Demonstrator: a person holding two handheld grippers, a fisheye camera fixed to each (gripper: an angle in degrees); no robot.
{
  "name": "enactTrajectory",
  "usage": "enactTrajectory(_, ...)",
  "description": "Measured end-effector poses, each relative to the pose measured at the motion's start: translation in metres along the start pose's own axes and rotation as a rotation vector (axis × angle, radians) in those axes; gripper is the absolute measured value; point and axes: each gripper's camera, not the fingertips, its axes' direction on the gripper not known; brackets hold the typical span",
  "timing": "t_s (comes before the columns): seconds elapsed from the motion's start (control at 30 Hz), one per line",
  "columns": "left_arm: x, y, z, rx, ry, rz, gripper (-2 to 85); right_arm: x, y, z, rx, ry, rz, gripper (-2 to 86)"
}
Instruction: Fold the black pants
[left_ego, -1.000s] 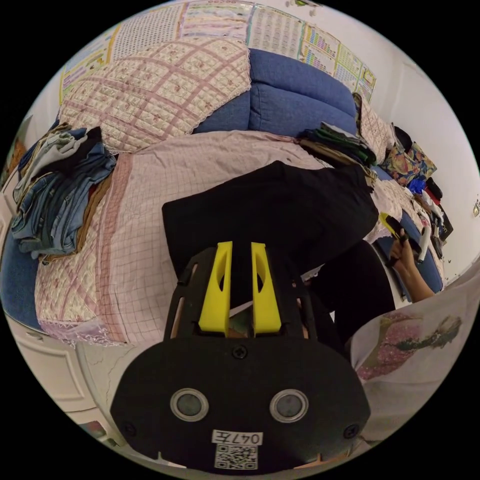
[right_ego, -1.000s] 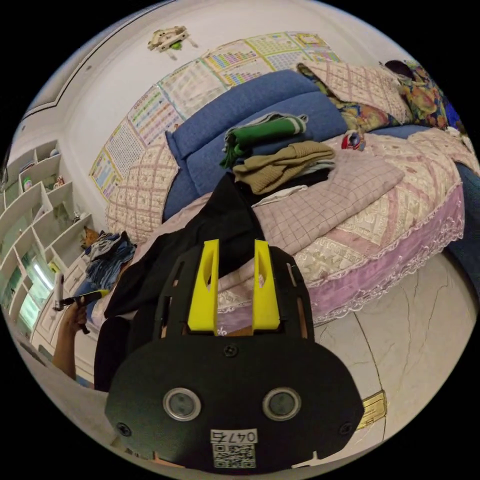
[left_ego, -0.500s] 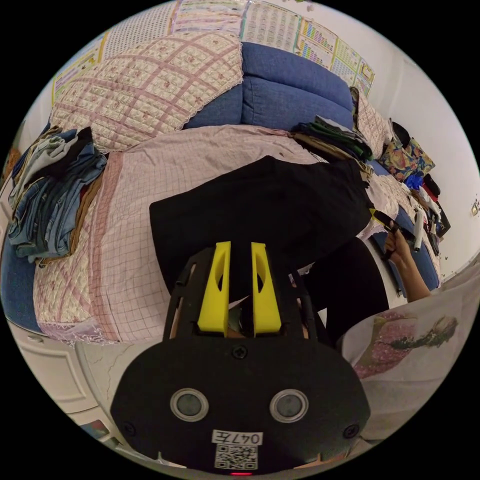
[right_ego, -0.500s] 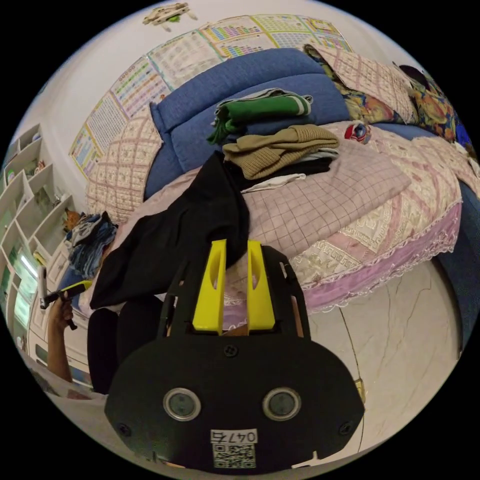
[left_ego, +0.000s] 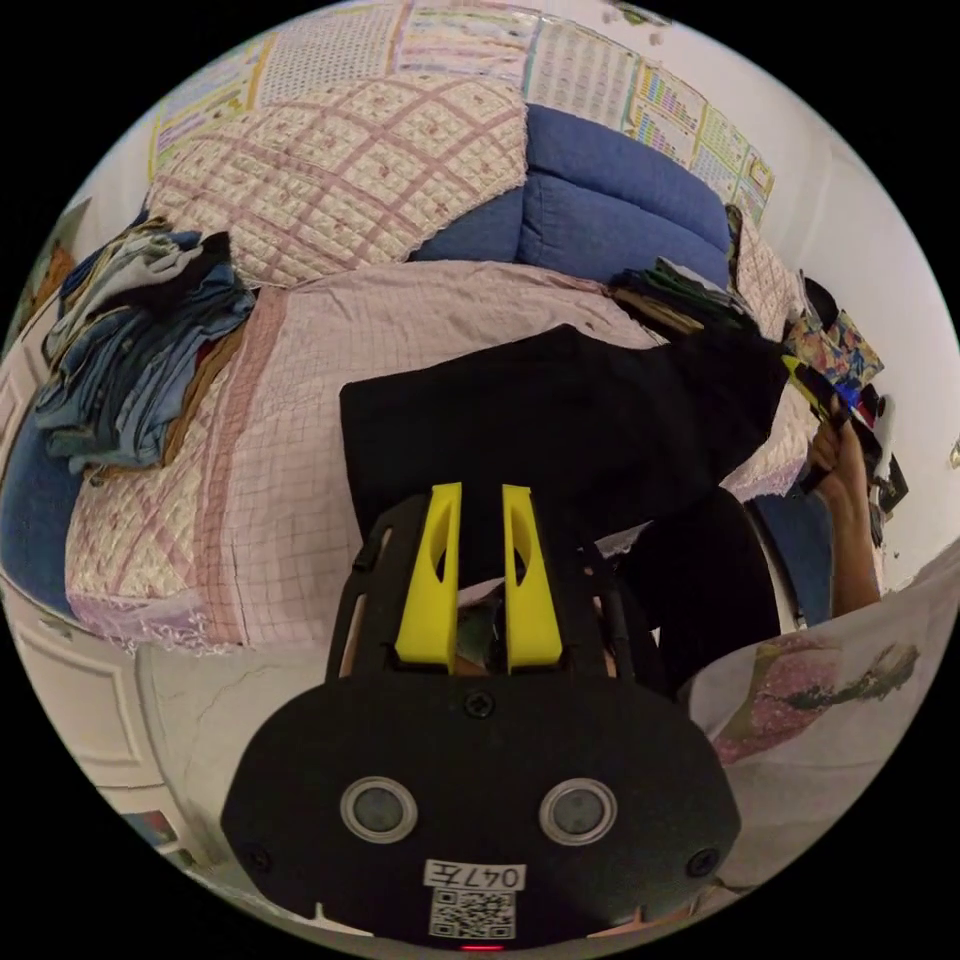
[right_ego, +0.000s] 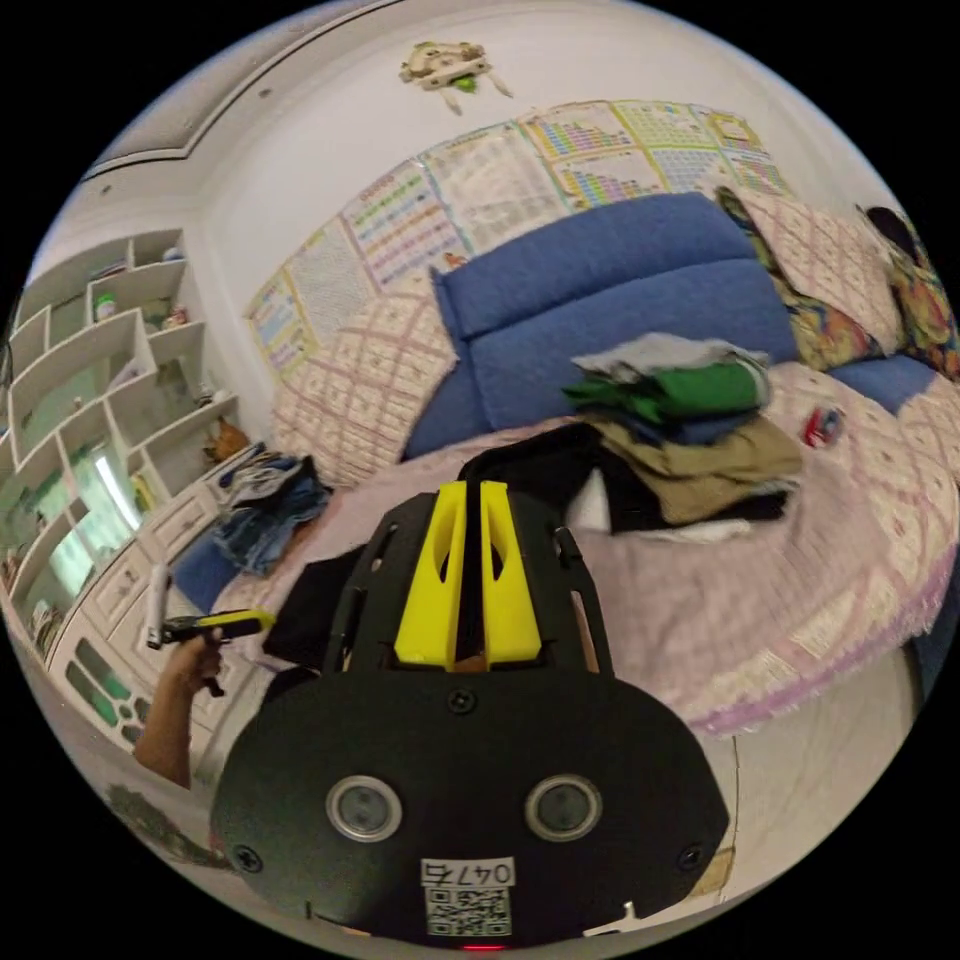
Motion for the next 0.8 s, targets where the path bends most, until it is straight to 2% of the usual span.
enactTrajectory(0.17, -0.059, 0.03, -0.055, 0.12, 0.032, -0.114, 6.7, -0.129, -0.069, 0.087, -0.058, -0.238, -0.331, -0.6)
enactTrajectory(0.27, -0.105, 0.053, -0.091, 0.209, 0.116, -0.196, 7.2, -0.208, -0.07, 0.156, -0.181, -0.347, -0.523, -0.5)
enactTrajectory(0.4, -0.159, 0.081, -0.117, 0.248, 0.244, -0.276, 9.7, -0.279, -0.022, 0.255, -0.464, -0.276, -0.797, -0.2)
enactTrajectory(0.47, -0.175, 0.089, -0.12, 0.262, 0.298, -0.302, 11.2, -0.284, -0.01, 0.28, -0.551, -0.274, -0.823, 0.2)
enactTrajectory(0.57, -0.196, 0.095, -0.12, 0.301, 0.378, -0.345, 13.3, -0.279, -0.026, 0.289, -0.58, -0.334, -0.818, 1.3)
enactTrajectory(0.63, -0.209, 0.094, -0.116, 0.332, 0.445, -0.372, 14.7, -0.274, -0.04, 0.287, -0.615, -0.448, -0.838, 2.8)
enactTrajectory(0.7, -0.226, 0.088, -0.11, 0.364, 0.52, -0.408, 16.4, -0.261, -0.055, 0.284, -0.751, -0.645, -0.878, 6.5)
enactTrajectory(0.77, -0.236, 0.083, -0.105, 0.368, 0.548, -0.438, 17.9, -0.233, -0.072, 0.28, -0.784, -0.692, -0.809, 9.2)
enactTrajectory(0.8, -0.242, 0.079, -0.099, 0.358, 0.553, -0.467, 18.5, -0.203, -0.087, 0.274, -0.73, -0.68, -0.719, 9.9)
